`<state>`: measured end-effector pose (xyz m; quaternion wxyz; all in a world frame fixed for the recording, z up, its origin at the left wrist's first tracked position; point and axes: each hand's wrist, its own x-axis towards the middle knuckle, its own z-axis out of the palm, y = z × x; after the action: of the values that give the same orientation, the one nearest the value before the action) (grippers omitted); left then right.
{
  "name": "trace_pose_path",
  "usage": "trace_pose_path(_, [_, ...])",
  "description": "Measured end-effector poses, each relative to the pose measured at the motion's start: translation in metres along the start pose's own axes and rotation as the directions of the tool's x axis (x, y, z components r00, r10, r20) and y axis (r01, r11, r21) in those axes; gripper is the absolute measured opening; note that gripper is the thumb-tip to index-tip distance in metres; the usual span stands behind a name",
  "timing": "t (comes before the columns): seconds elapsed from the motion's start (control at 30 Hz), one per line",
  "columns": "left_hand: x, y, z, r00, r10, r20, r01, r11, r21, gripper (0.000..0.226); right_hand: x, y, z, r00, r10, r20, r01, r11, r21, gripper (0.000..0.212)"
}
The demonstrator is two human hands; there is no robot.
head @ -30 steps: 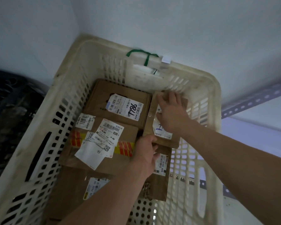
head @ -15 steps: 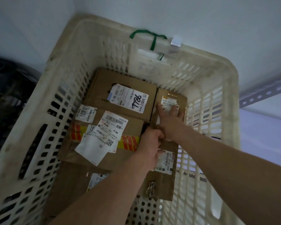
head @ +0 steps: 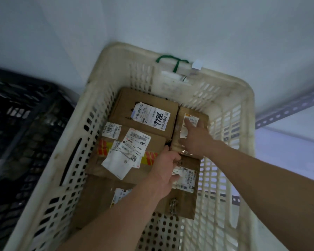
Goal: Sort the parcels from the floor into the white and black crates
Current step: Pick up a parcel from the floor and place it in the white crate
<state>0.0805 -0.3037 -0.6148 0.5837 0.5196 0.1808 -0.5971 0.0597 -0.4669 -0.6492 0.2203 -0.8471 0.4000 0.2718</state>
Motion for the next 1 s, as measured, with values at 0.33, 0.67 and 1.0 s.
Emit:
trace_pose_path(0.33, [-0.096,0.04,-0.03,0.981,0.184,-0.067,-0.173,0.974,0.146,0.026,-0.11,-0.049,-0.039,0.967,-0.173,-0.185,0.192,0.978,0.086,0.071])
trace_pose_path(0.67, [-0.208,0.012,-0.106,0.755,0.648,-0.103,-0.302,0.482,0.823,0.067,-0.207,-0.096,-0.033,0.895,-0.403,-0.19,0.43,0.893,0.132,0.074])
trace_pose_path(1.0, [-0.34,-0.076,-0.156,0.538,0.713,-0.449,-0.154,0.607,0.78,0.073,-0.314,-0.153,-0.004,0.666,-0.736,-0.124,0.74,0.672,-0.014,0.072])
